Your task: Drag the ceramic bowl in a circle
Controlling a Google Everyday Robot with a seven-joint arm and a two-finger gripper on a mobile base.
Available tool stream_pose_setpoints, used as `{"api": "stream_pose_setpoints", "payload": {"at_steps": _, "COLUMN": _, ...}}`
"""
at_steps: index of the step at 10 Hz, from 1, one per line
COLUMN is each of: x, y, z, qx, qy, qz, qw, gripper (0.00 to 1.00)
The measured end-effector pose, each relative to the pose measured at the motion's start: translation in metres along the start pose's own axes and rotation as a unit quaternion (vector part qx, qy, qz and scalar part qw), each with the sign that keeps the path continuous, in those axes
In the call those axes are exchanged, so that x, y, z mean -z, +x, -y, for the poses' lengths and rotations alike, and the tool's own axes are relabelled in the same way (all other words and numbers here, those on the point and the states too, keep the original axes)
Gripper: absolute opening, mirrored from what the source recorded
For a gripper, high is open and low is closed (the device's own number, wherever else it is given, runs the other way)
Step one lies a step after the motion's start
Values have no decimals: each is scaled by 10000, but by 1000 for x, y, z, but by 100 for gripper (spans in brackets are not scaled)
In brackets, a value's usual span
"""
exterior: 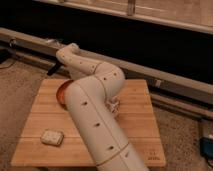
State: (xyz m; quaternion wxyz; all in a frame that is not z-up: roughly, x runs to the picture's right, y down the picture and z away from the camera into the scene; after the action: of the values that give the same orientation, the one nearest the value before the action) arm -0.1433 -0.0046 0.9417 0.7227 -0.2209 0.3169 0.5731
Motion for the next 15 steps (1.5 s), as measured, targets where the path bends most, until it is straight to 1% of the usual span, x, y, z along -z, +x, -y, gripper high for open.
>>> {"api": "stream_pose_setpoints", "payload": {"at_steps": 2, "x": 6, "y": -4, "z": -32, "qx": 423, "qy": -90, "qz": 120, "qw": 9990, "gripper": 0}}
{"api": "stream_pose_setpoints", "payload": {"at_steps": 4, "x": 13, "y": 6, "z": -59, "qx": 908, "qy": -148, "qz": 211, "qw": 9955, "gripper": 0}}
{"api": "stream_pose_setpoints", "payload": {"at_steps": 5, "x": 15, "y": 14, "z": -67, "qx": 1081, "qy": -167, "qz": 224, "qw": 9937, "gripper": 0}}
{"api": "stream_pose_setpoints", "payload": {"at_steps": 7, "x": 22, "y": 38, "z": -86, "qx": 1495, "qy": -180, "qz": 242, "qw": 9883, "gripper": 0}}
{"api": "stream_pose_setpoints", "payload": {"at_steps": 8, "x": 25, "y": 51, "z": -93, "qx": 1678, "qy": -193, "qz": 217, "qw": 9854, "gripper": 0}}
{"api": "stream_pose_setpoints", "payload": {"at_steps": 9, "x": 25, "y": 61, "z": -96, "qx": 1820, "qy": -175, "qz": 185, "qw": 9830, "gripper": 0}}
{"api": "stream_pose_setpoints", "payload": {"at_steps": 10, "x": 26, "y": 77, "z": -97, "qx": 1966, "qy": -157, "qz": 143, "qw": 9802, "gripper": 0}}
{"api": "stream_pose_setpoints", "payload": {"at_steps": 11, "x": 25, "y": 87, "z": -96, "qx": 1999, "qy": -130, "qz": 109, "qw": 9797, "gripper": 0}}
{"api": "stream_pose_setpoints", "payload": {"at_steps": 12, "x": 24, "y": 93, "z": -92, "qx": 1970, "qy": -111, "qz": 77, "qw": 9803, "gripper": 0}}
{"api": "stream_pose_setpoints", "payload": {"at_steps": 13, "x": 22, "y": 99, "z": -77, "qx": 1871, "qy": -64, "qz": 28, "qw": 9823, "gripper": 0}}
{"api": "stream_pose_setpoints", "payload": {"at_steps": 15, "x": 14, "y": 103, "z": -45, "qx": 1649, "qy": 27, "qz": -59, "qw": 9863, "gripper": 0}}
